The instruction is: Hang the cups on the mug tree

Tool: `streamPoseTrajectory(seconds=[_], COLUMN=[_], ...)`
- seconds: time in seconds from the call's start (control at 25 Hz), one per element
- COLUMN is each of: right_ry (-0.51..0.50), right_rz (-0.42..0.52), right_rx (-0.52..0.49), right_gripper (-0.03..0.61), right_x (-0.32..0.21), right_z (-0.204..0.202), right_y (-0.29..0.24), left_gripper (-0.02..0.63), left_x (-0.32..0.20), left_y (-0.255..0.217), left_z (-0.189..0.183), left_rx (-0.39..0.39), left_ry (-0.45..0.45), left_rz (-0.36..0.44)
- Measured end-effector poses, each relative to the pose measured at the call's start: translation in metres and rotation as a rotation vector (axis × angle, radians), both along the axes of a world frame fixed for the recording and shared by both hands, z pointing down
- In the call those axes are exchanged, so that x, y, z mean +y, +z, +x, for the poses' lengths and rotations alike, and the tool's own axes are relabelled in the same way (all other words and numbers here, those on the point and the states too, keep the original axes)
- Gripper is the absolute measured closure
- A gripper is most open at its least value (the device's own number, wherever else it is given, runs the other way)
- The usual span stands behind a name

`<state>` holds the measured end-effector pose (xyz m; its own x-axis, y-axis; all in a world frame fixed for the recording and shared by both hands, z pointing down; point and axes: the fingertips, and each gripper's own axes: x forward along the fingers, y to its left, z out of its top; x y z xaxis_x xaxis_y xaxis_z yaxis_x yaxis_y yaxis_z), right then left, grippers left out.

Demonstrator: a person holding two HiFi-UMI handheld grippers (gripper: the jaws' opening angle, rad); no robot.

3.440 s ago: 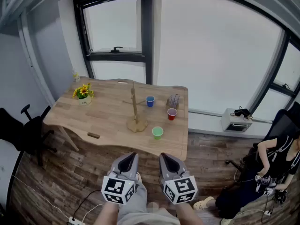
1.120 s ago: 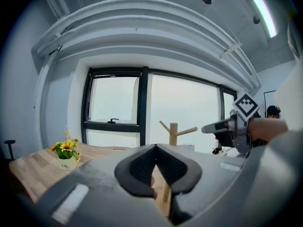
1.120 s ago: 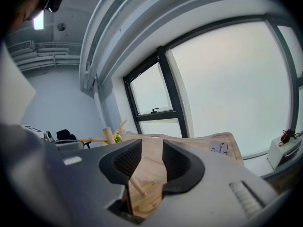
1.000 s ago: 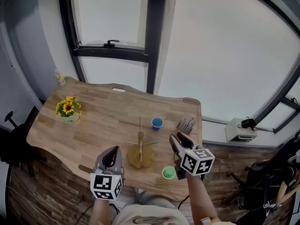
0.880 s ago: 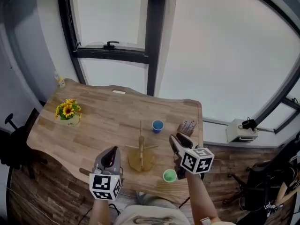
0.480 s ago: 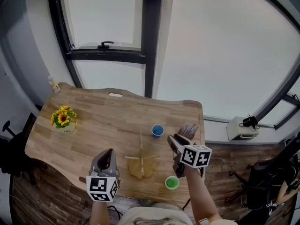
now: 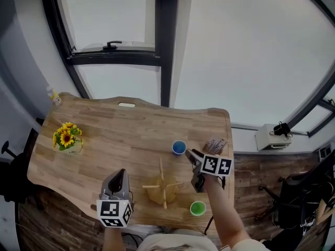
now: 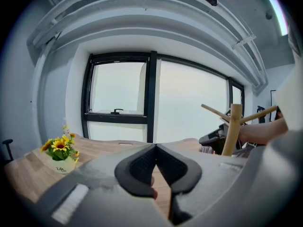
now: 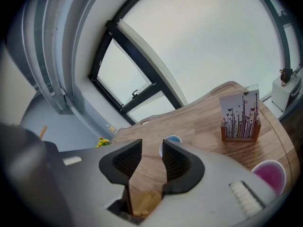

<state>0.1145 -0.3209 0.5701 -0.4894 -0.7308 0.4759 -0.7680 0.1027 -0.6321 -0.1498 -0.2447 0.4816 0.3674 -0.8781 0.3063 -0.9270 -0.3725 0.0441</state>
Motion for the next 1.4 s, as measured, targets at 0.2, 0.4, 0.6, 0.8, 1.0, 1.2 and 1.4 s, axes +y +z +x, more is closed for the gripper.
streamPoseTrajectory(seconds=[0.2,0.4,0.6,0.8,1.0,1.2,1.4], right_ry=[0.034,0.070,0.094,0.116,0.142,0.158,0.148], right_rz=[-0.092,-0.157,-0.217,-0.260,-0.301,-0.310,-0.313], right_rx=[-0.064,-0.046,-0.058,-0.083,-0.133,-0.154,-0.157], right_gripper=[0.439,0.439,0.443,0.448,0.462,0.519,0.558], right_x=[-0.016,-0.027,-0.031,-0.033,-0.036,-0.036,-0.035], right_z=[0.002,0.007,0.009,0.012,0.012,0.013,0.011], right_y=[0.033,0.060,0.082,0.096,0.107,0.110,0.108], left_gripper=[0.609,0.609,0.609,0.609,0.609,0.609,0.609], left_x=[-0.006,-0.012,-0.013,-0.014,-0.014,-0.012,-0.012], left_y=[0.011,0.023,0.032,0.035,0.038,0.039,0.037], left_z=[-0.004,-0.008,-0.009,-0.006,-0.004,-0.004,-0.004], left_rx=[-0.003,-0.006,-0.007,-0.008,-0.012,-0.013,-0.014], left_ry=[0.012,0.015,0.018,0.029,0.035,0.038,0.034], left_rz=[-0.024,-0.047,-0.065,-0.071,-0.081,-0.081,-0.076])
